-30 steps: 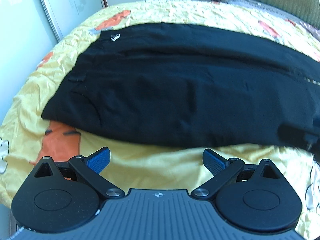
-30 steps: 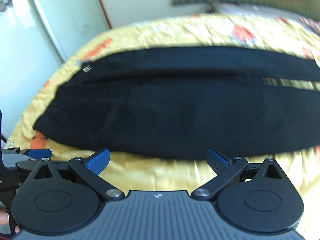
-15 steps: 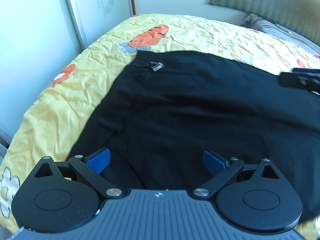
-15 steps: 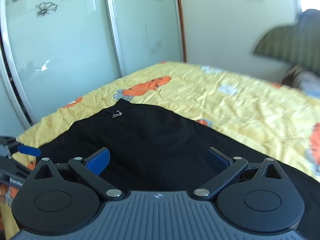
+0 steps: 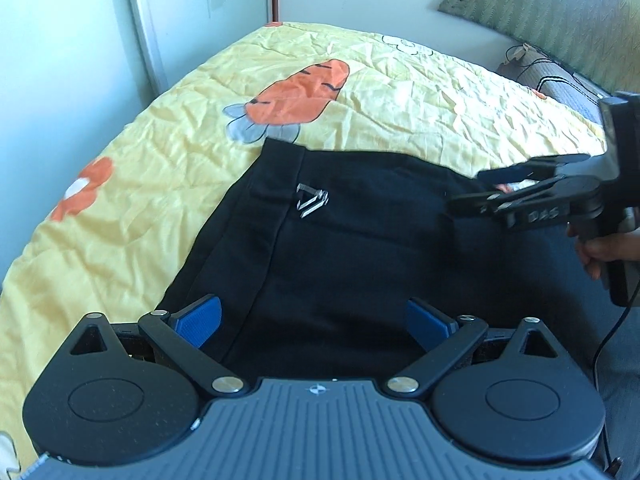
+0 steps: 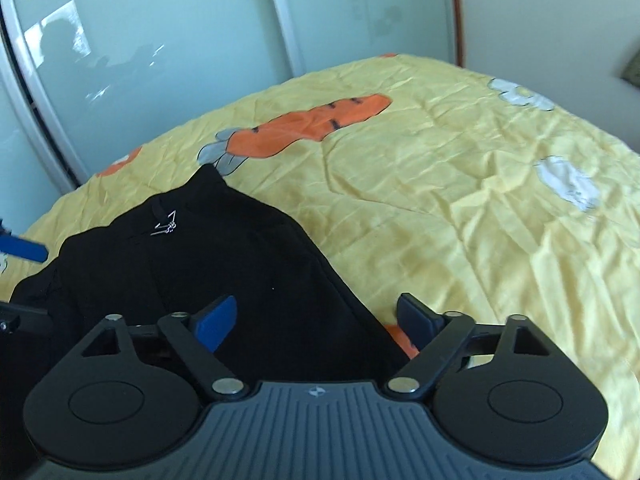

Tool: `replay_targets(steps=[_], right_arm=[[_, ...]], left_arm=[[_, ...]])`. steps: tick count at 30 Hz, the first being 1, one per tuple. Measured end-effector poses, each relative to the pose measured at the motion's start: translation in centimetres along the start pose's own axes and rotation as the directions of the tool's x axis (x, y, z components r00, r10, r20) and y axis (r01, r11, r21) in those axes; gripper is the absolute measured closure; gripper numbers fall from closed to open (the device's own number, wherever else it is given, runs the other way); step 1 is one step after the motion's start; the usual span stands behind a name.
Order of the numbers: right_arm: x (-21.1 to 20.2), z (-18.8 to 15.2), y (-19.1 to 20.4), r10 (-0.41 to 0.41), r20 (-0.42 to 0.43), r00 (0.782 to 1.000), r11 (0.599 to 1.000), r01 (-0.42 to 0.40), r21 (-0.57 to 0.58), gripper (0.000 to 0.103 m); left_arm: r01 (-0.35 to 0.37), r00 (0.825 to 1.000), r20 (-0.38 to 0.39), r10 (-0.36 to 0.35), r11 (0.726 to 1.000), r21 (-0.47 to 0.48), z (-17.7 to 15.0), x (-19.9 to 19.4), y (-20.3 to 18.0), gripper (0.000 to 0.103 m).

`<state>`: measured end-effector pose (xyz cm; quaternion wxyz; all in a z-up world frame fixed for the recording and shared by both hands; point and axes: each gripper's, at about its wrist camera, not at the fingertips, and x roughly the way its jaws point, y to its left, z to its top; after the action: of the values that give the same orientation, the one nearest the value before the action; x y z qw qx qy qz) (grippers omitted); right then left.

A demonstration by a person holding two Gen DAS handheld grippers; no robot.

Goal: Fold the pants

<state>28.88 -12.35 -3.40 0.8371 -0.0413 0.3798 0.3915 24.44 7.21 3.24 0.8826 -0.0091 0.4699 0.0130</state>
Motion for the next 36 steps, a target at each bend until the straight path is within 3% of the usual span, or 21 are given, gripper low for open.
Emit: replay_targets(steps=[2, 4, 7, 8, 11, 14, 17, 18, 20, 23, 26, 27, 29, 30, 33, 36], right_arm=[[0.4, 0.4, 0.0, 0.007, -0.003, 1.000, 1.000, -0.007, -0.020, 0.041], [0.3, 0.6, 0.2, 0.017, -0.002, 1.000, 1.000, -0.017, -0.022, 0.075], [-0.5, 0.1, 2.2, -0.071, 0.039, 0.997, 0.990, 0.075, -0.122, 0.093], [-1.0, -0.3, 3.4, -0.115, 0.065, 0.991, 0.978, 0.125, -0.170, 0.094], [-2.2, -2.1, 8.6, -0.244, 0.149, 0.958, 0.875, 0.284, -0.392, 0.096], [-2.4, -4.6, 13.6, -0.309, 0.213, 0.927, 0.724, 0.375, -0.579, 0.096], [-1.8, -6.9, 16.4, -0.344, 0.249, 0.905, 0.595, 0.416, -0.688, 0.096], [-1.6, -7.4, 16.7, -0.348, 0.251, 0.903, 0.576, 0.418, -0.703, 0.096], [-1.4, -7.8, 16.9, -0.350, 0.255, 0.901, 0.569, 0.421, -0.706, 0.096], [-1.5, -8.0, 17.2, -0.358, 0.278, 0.891, 0.551, 0.442, -0.708, 0.096], [-1.6, -8.1, 17.4, -0.355, 0.281, 0.892, 0.564, 0.444, -0.697, 0.096], [-1.6, -8.0, 17.3, -0.357, 0.283, 0.890, 0.566, 0.447, -0.692, 0.096], [-1.7, -8.3, 17.3, -0.358, 0.280, 0.891, 0.587, 0.448, -0.674, 0.096], [-1.7, -8.3, 17.1, -0.357, 0.286, 0.890, 0.596, 0.452, -0.664, 0.096], [-1.6, -8.0, 16.3, -0.394, 0.294, 0.871, 0.613, 0.487, -0.622, 0.094], [-1.9, -8.0, 15.0, -0.456, 0.302, 0.837, 0.610, 0.541, -0.579, 0.090]], left_arm=[[0.014, 1.000, -0.010, -0.014, 1.000, -0.014, 1.4, 0.8, 0.0, 0.004], [0.040, 0.999, -0.021, -0.041, 0.998, -0.045, 2.9, 1.8, 0.2, 0.004], [0.099, 0.993, -0.045, -0.105, 0.987, -0.130, 5.1, 3.4, 1.0, 0.005], [0.121, 0.989, -0.069, -0.134, 0.979, -0.163, 5.8, 4.2, 1.3, 0.006], [0.226, 0.956, -0.115, -0.270, 0.928, -0.296, 7.1, 6.2, 2.6, 0.008], [0.307, 0.912, -0.117, -0.394, 0.841, -0.446, 7.6, 7.8, 4.2, 0.010], [0.319, 0.900, -0.095, -0.425, 0.792, -0.520, 8.1, 8.5, 5.4, 0.010], [0.327, 0.898, -0.085, -0.433, 0.782, -0.531, 8.3, 8.8, 5.7, 0.010], [0.329, 0.889, -0.088, -0.449, 0.761, -0.559, 8.7, 9.4, 6.2, 0.012], [0.342, 0.863, -0.101, -0.495, 0.719, -0.605, 9.1, 10.6, 6.7, 0.021], [0.315, 0.879, -0.090, -0.468, 0.712, -0.628, 9.2, 10.7, 7.1, 0.045], [0.330, 0.874, -0.081, -0.478, 0.708, -0.625, 9.1, 10.6, 7.2, 0.073], [0.361, 0.851, -0.080, -0.519, 0.689, -0.629, 8.5, 10.5, 7.1, 0.091], [0.371, 0.849, -0.072, -0.523, 0.688, -0.624, 8.1, 10.2, 7.0, 0.097], [0.378, 0.873, -0.038, -0.487, 0.723, -0.578, 7.2, 8.6, 6.5, 0.098], [0.402, 0.879, -0.004, -0.478, 0.743, -0.535, 6.1, 6.7, 6.3, 0.098]])
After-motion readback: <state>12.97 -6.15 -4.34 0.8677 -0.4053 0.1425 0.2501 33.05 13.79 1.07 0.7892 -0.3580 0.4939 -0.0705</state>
